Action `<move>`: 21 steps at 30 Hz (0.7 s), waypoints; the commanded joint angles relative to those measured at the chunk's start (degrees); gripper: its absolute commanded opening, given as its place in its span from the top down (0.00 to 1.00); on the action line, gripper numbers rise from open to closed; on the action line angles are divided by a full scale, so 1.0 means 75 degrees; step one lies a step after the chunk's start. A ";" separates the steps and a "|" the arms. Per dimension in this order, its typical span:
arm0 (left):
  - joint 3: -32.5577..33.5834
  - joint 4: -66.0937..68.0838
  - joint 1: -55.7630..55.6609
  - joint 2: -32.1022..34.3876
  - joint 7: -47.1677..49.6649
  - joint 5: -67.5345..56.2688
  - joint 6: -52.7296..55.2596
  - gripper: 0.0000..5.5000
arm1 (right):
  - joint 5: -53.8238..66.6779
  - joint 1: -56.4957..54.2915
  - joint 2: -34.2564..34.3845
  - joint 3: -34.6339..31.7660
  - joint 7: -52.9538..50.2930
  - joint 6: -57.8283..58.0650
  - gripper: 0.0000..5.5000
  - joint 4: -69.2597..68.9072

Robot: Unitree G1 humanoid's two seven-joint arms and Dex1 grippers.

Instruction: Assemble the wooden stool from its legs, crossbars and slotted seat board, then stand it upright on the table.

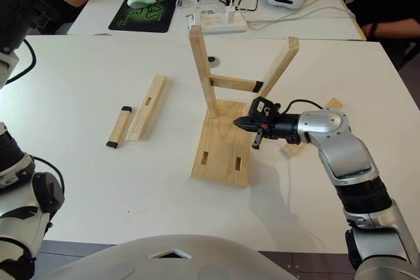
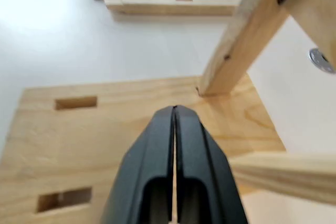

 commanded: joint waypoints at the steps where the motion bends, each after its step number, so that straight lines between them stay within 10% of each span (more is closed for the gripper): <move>1: -0.0033 -0.0032 0.0030 0.0034 0.0024 -0.0021 0.0026 1.00 | -0.1009 -0.0132 -0.0169 0.0517 -0.0244 -0.0823 1.00 0.0927; 21: -0.0383 0.0231 -0.0349 0.0062 -0.0156 0.0096 -0.0027 1.00 | -0.2152 0.0061 0.1654 0.1540 -0.1335 -0.1545 1.00 0.2365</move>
